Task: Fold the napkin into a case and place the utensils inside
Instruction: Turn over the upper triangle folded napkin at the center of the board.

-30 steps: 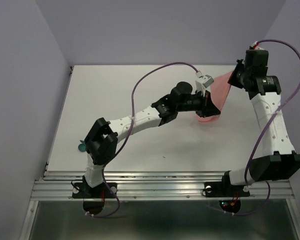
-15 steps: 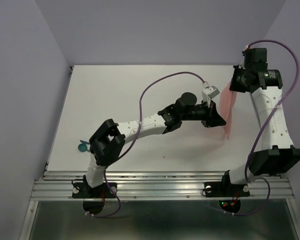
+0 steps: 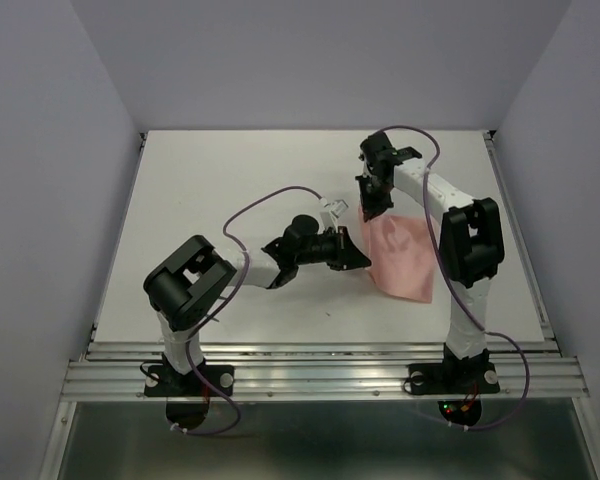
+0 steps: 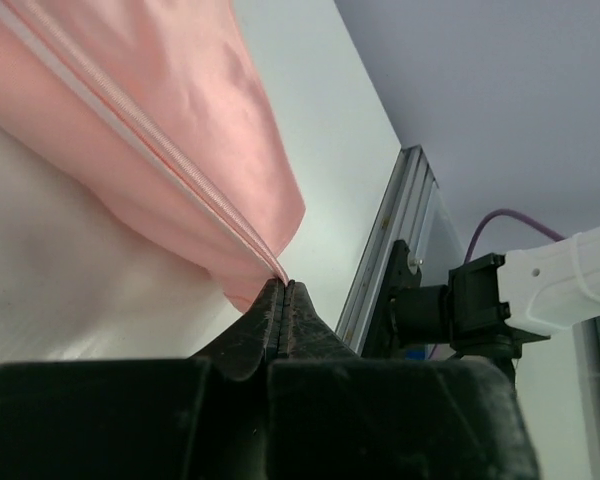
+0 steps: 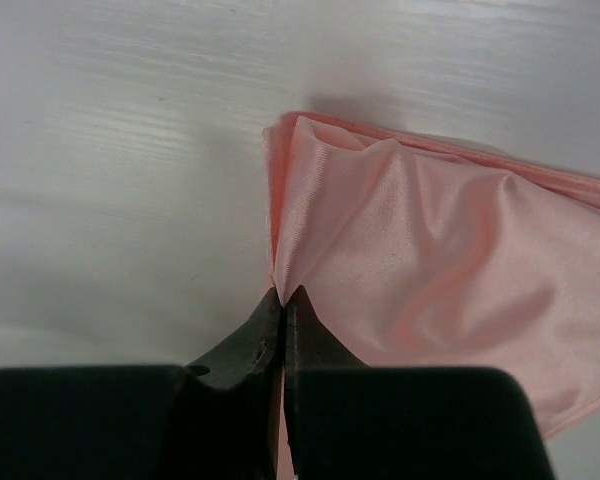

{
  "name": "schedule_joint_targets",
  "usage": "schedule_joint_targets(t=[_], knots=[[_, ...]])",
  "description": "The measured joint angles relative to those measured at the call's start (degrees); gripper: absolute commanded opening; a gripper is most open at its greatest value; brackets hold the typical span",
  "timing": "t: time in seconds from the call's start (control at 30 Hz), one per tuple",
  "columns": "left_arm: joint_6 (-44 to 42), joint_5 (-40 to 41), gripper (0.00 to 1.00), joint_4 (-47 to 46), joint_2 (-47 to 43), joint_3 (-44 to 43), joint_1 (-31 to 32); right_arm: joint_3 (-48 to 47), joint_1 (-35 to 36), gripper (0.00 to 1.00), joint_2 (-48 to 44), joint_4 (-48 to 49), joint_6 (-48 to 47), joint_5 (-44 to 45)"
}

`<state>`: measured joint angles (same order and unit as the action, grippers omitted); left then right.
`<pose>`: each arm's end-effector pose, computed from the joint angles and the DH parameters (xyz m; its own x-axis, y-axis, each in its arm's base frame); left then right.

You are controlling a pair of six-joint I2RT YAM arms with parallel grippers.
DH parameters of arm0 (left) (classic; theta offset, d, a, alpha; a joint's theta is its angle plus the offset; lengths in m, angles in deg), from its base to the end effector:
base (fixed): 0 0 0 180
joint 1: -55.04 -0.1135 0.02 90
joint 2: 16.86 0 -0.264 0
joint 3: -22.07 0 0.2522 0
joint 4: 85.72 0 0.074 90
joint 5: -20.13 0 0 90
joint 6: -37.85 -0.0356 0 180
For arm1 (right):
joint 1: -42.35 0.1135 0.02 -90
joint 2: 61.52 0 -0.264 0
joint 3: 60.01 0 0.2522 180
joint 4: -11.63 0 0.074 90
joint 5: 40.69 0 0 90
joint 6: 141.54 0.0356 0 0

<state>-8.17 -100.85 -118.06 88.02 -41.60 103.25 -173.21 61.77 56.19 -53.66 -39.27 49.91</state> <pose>0.2401 -0.2961 0.1864 -0.7532 -0.0507 -0.6559 0.6325 0.2181 -0.7432 0.4076 0.1433 0.2245 -0.9348 -0.1042 -0.3395 -0.1334 0.9890 0.0638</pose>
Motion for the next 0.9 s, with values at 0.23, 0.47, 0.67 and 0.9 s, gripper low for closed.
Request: schedule_joint_targets(t=[0.23,0.47,0.67,0.9], knots=[[2.86,1.25,0.0,-5.7,-2.36,3.87,-2.62,-4.83,1.68,0.01,2.86,1.29,1.68,-2.84],[6.29,1.22,0.0,-9.81,-2.29,7.93,-4.76,-4.85,2.05,0.01,5.42,2.89,2.58,-4.5],[8.22,1.25,0.0,-12.04,-2.29,10.69,-5.46,-4.87,3.41,0.01,6.95,3.61,2.56,-5.16],[9.77,2.21,0.0,-13.64,-2.78,15.28,-6.49,-6.32,5.64,0.01,9.46,4.11,2.58,-5.2]])
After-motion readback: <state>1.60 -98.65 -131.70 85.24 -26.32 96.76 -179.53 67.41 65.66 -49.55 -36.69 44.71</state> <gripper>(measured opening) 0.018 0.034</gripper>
